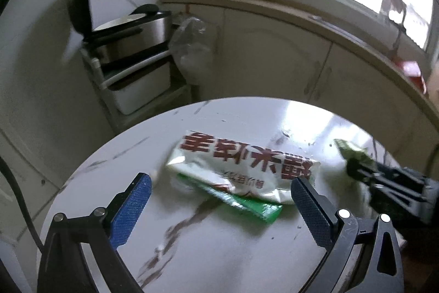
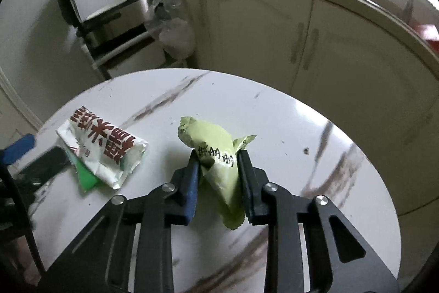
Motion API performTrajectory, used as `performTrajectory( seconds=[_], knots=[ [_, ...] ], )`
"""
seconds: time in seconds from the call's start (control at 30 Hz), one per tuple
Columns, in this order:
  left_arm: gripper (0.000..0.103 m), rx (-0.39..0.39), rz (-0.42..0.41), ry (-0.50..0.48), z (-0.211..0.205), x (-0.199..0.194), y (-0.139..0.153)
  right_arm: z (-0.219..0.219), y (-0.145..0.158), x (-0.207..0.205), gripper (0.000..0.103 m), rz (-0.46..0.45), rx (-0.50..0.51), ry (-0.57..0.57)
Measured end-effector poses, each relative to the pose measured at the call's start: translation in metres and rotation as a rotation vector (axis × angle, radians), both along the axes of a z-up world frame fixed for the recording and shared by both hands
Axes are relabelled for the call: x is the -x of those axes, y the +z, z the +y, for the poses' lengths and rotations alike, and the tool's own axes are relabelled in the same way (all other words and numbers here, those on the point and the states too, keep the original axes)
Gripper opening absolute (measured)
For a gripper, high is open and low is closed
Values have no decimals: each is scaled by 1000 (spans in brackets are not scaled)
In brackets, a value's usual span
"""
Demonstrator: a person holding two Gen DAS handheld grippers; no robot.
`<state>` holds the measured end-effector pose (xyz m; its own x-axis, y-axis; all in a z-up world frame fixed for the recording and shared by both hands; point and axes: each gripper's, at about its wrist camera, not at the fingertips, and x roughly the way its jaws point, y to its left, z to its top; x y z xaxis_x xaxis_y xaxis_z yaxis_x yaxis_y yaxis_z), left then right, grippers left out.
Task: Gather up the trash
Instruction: 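Grasp the white-and-red printed bag with the left gripper while right holds green packet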
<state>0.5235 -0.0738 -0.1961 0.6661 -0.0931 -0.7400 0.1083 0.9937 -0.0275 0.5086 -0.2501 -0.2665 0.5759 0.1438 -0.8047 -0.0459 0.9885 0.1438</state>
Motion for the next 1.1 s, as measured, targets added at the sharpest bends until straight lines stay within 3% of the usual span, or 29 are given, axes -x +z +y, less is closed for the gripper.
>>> performTrajectory(
  seconds=[0.17, 0.63, 0.93, 1.1],
  knots=[
    [100, -20, 43, -17, -19, -24, -13, -14, 7, 8, 25, -8, -20, 0],
    [102, -27, 28, 7, -38, -69, -28, -20, 9, 10, 26, -10, -56, 31],
    [102, -80, 18, -62, -57, -98, -35, -24, 8, 10, 26, -5, -68, 38],
    [102, -57, 8, -80, -43, -97, -33, -30, 10, 11, 26, -11, -74, 35]
  ],
)
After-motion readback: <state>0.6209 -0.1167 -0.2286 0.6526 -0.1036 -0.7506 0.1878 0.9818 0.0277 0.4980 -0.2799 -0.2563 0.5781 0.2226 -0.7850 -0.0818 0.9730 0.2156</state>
